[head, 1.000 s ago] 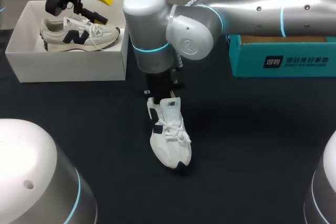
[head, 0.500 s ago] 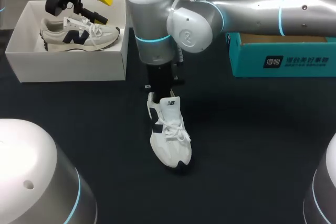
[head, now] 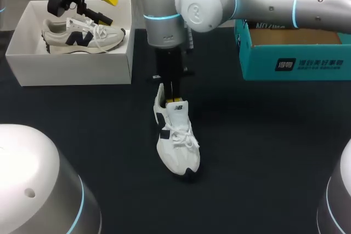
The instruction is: Take the shoe out of the shoebox, open the shoe tongue, remove and reinsert the insole, then place the shoe into the shoebox
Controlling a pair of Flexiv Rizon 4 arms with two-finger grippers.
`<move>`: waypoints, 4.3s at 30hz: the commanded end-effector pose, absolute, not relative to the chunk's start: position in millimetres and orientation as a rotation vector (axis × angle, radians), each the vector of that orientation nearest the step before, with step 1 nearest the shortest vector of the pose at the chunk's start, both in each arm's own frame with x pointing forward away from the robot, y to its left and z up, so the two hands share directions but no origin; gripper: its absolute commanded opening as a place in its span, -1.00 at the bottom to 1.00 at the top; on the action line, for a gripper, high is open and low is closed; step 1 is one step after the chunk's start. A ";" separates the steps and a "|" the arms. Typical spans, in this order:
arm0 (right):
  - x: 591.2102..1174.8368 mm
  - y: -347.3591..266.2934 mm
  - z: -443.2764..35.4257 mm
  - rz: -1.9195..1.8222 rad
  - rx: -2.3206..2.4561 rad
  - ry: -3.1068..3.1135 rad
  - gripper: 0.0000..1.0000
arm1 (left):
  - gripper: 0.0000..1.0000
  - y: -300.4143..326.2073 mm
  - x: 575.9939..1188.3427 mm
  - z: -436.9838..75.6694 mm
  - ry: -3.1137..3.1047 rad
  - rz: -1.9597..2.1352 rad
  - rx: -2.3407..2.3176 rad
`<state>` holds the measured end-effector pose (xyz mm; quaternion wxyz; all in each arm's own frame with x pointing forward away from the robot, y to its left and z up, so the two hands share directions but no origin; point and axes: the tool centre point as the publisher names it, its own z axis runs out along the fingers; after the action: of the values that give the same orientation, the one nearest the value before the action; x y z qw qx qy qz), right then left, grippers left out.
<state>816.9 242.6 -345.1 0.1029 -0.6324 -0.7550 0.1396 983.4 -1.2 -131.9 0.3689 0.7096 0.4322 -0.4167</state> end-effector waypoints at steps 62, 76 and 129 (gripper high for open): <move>772.4 241.9 -317.6 0.557 -1.974 -2.081 1.00 | 1.00 -0.7 984.0 -131.6 1.109 -1.070 1.825; 745.1 252.8 -283.5 0.478 -2.066 -2.127 1.00 | 1.00 -0.7 984.0 -131.6 1.109 -1.070 1.825; 795.1 229.4 -297.0 -0.141 -1.659 -2.782 -1.00 | 1.00 -0.7 984.0 -131.6 1.109 -1.070 1.825</move>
<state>800.3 241.5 -305.3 -0.0235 -0.5615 -0.8269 0.0199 983.4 -1.1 -132.0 0.3689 0.7096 0.4323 -0.4166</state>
